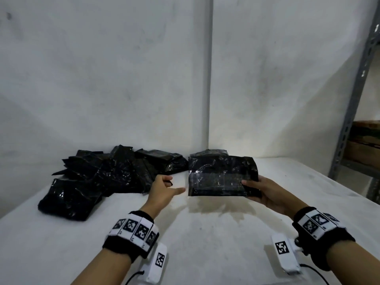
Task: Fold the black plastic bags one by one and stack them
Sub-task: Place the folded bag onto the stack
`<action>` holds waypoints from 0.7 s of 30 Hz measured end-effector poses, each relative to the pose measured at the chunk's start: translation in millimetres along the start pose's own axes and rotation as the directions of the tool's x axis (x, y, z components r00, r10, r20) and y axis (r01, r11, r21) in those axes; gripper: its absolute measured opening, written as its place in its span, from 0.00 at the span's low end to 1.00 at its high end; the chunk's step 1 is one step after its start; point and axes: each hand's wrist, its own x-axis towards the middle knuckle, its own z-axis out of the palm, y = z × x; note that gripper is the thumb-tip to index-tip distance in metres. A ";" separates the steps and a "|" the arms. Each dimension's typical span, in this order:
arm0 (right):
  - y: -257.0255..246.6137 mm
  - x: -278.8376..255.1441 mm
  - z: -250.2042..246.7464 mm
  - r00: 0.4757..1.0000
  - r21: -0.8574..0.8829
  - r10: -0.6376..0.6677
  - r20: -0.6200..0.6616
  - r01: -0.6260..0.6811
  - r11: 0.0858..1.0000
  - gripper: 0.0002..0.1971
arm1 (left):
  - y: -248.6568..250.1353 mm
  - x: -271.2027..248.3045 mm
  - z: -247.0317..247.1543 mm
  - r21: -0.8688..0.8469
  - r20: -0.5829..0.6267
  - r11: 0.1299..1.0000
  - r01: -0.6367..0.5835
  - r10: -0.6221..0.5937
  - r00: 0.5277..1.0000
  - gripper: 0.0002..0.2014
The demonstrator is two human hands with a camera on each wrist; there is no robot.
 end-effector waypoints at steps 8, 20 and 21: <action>2.3 6.5 0.9 0.999 0.036 -0.016 -0.045 0.018 0.999 0.21 | 9.5 -9.0 4.3 -0.088 -0.105 0.974 -0.210 0.201 0.974 0.04; -1.6 1.9 5.4 0.998 0.032 -0.023 -0.052 0.025 0.999 0.19 | 7.0 -7.3 19.5 -0.058 -0.105 0.998 -0.021 0.015 0.994 0.19; -2.2 1.5 6.0 0.998 0.038 -0.024 -0.052 0.026 0.999 0.19 | 10.5 -7.3 17.2 -0.157 -0.046 0.986 0.058 -0.066 0.997 0.14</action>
